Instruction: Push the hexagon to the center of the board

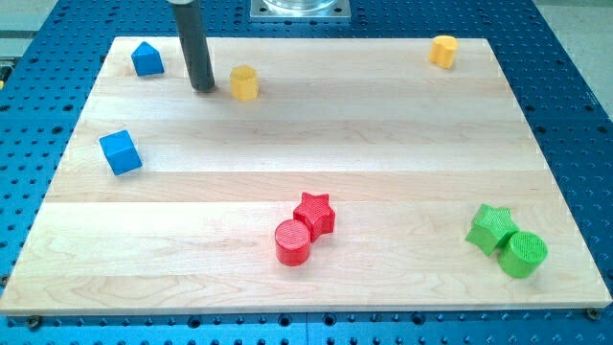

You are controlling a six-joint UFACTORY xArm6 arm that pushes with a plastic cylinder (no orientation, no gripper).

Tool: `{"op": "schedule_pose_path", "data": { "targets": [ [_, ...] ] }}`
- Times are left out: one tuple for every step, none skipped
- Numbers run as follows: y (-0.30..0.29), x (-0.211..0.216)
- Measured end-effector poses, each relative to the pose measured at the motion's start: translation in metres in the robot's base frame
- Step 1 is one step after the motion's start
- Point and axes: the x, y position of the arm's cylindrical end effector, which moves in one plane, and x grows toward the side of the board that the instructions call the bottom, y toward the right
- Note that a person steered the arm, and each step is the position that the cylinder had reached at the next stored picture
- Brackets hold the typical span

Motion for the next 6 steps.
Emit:
{"op": "schedule_pose_path", "data": {
  "targets": [
    [0.037, -0.005],
    [0.067, -0.005],
    [0.092, -0.005],
    [0.113, -0.005],
    [0.122, -0.006],
    [0.122, -0.007]
  ]
}}
